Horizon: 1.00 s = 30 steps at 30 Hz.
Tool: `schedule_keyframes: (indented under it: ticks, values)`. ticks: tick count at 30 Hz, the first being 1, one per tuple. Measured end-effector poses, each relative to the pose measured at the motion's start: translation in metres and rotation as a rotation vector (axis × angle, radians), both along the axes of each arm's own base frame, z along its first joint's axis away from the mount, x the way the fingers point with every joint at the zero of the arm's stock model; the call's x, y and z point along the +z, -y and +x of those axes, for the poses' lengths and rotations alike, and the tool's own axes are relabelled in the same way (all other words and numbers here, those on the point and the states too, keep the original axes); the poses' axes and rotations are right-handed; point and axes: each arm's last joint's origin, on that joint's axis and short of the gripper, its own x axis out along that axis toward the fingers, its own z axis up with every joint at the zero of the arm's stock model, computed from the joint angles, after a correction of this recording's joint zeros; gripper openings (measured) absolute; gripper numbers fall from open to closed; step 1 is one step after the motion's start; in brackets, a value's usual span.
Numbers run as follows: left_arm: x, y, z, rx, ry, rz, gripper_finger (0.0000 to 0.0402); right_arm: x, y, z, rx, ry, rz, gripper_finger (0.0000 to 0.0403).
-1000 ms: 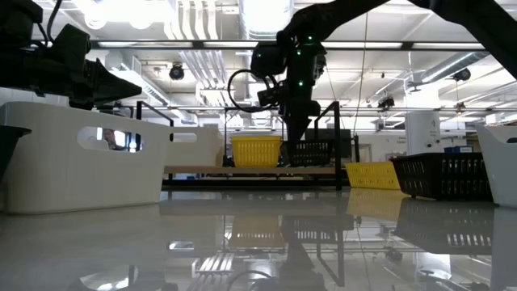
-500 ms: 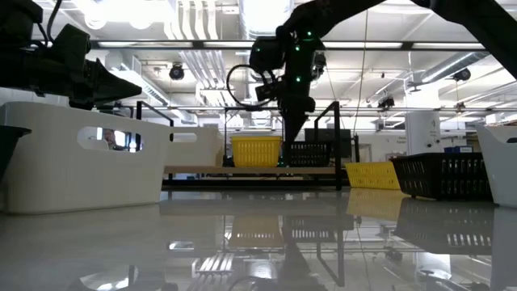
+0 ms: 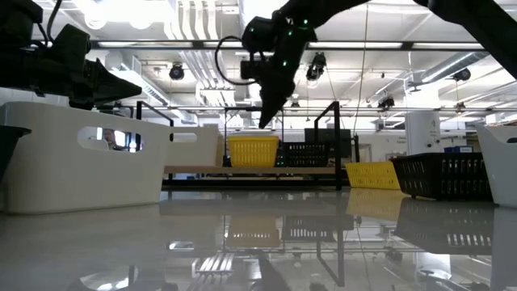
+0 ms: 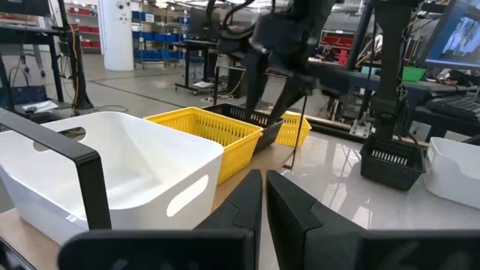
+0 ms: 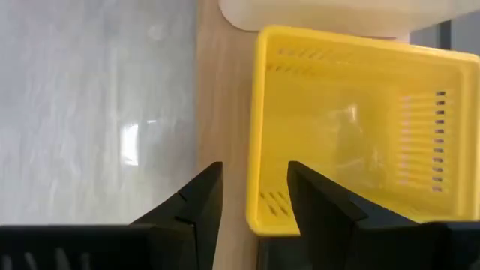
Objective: Stack baskets on shelf by color
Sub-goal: Adjust the stacked yellow bins and black bin on the shelf
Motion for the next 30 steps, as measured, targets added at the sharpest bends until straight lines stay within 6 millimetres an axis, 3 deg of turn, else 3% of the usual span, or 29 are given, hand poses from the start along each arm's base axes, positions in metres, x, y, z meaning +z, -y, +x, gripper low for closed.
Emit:
schedule_keyframes:
  ticks: [5,12,26,30]
  values:
    - [0.0,0.0,0.0,0.0,0.0,0.0,0.0004,-0.026,0.004,0.009,0.012,-0.026,0.004,0.0144]
    - [0.0,0.0,0.0,-0.001,0.0,0.0,0.0004,-0.045,0.007,0.018,0.016,-0.03,0.004,0.0139]
    - [0.0,0.0,0.0,0.0,0.0,0.0,0.0004,-0.044,0.004,0.021,0.067,-0.013,0.005,0.0018]
    - [0.0,0.0,0.0,0.0,0.0,0.0,0.0004,-0.043,0.005,0.022,0.074,0.0,-0.005,0.0012]
